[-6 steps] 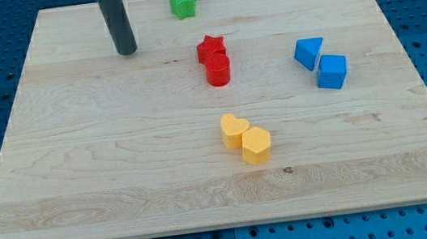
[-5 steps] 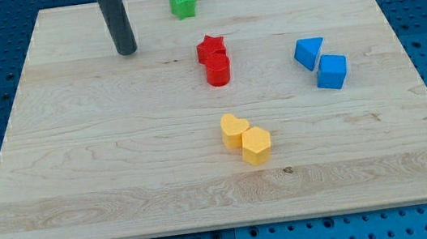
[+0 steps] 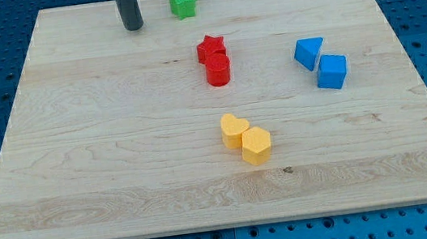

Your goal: Point at the green circle

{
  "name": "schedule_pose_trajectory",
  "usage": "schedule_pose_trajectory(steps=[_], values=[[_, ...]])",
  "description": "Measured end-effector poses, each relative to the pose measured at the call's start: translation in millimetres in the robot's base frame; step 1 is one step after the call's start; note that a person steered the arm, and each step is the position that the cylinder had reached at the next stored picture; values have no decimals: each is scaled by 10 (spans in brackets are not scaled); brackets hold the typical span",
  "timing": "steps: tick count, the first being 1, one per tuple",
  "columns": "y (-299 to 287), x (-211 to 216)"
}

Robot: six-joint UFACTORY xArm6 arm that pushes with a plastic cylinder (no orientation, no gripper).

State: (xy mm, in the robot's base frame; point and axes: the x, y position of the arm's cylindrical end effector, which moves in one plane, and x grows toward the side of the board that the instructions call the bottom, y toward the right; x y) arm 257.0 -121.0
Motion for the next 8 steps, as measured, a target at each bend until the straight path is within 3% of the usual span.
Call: schedule_pose_trajectory(steps=[2,3,4,5,6,8], values=[[26,-473],[88,-114],[601,350],[1578,467],[2144,310],[1922,-463]])
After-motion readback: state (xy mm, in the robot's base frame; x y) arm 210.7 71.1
